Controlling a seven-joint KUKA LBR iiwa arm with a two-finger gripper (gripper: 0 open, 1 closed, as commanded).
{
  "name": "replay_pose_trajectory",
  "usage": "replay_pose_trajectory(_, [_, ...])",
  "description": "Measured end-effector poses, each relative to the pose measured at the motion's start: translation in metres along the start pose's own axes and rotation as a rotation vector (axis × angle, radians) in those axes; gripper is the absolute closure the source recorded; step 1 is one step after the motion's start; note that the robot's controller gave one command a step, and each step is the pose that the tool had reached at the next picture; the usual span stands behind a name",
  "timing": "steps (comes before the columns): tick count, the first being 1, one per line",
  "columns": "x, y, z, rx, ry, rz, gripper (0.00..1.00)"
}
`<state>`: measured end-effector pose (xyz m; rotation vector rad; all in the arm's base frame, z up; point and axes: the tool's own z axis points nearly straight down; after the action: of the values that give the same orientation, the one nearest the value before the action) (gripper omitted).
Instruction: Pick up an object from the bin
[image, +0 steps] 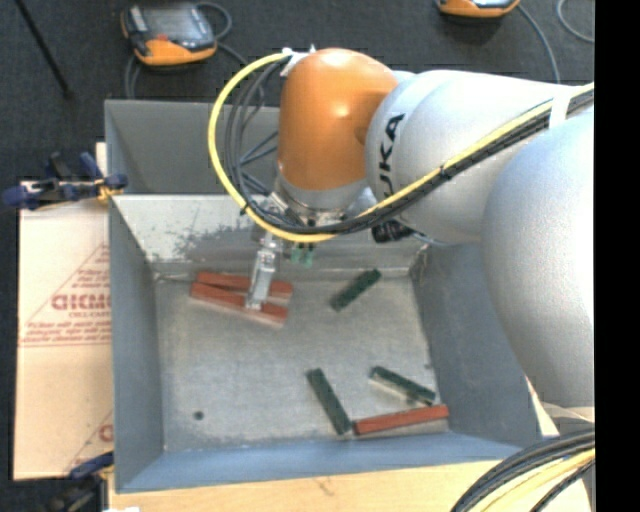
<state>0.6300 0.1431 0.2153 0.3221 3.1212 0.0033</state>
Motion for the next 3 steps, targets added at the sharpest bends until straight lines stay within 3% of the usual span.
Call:
replay_pose_trajectory(1, [0.001,-0.002,0.011,0.000,0.001,0.047,0.00])
replay_pose_trajectory(2, [-0.009,-0.002,0.061,-0.001,-0.007,0.062,0.00])
replay_pose_trajectory(3, [-0.014,-0.010,0.142,0.002,-0.001,0.056,1.00])
